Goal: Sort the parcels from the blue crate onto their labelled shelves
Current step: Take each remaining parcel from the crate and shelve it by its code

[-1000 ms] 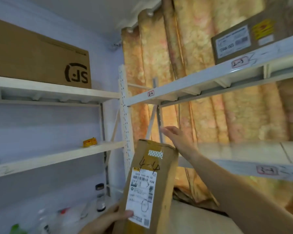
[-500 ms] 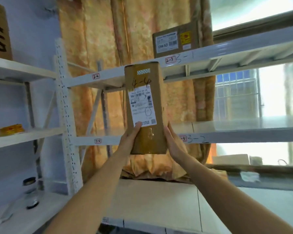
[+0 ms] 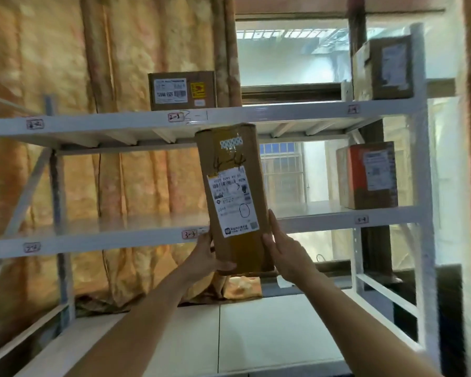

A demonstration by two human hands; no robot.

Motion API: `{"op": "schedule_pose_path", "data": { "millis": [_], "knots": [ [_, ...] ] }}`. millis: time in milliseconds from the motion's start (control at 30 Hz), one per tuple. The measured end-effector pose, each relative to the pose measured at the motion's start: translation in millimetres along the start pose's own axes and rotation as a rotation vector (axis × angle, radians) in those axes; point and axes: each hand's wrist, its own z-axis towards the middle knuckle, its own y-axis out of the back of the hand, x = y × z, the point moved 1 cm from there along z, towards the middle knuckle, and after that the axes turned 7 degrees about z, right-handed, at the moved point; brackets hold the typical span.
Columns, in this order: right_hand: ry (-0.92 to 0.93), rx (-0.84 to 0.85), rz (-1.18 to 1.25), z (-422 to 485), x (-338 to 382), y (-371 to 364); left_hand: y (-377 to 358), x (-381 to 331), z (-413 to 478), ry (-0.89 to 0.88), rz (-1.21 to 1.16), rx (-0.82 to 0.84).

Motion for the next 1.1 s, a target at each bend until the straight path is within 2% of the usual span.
{"op": "schedule_pose_path", "data": {
  "millis": [133, 267, 367, 500, 733, 833, 933, 1100],
  "knots": [
    [-0.033, 0.013, 0.042, -33, -39, 14, -46, 3, 0, -0.067, 0.011, 0.031],
    [-0.071, 0.071, 0.132, -55, -64, 36, -90, 2, 1, -0.050, 0.008, 0.025],
    [-0.146, 0.129, 0.097, -69, -85, 50, -129, 2, -5, -0.053, -0.008, 0.012],
    [-0.240, 0.138, 0.086, -97, -127, 53, -183, 17, -17, 0.022, -0.023, 0.016],
    [-0.411, 0.109, 0.206, -148, -214, 59, -281, 33, -24, 0.121, 0.047, 0.089],
    [-0.439, 0.090, 0.248, -164, -244, 69, -321, 34, -23, 0.221, 0.071, 0.080],
    [-0.427, 0.062, 0.297, -179, -271, 74, -357, 39, -23, 0.213, 0.054, 0.090],
    [-0.515, 0.106, 0.280, -201, -313, 72, -404, 54, -17, 0.212, -0.073, 0.173]
  ]
}}
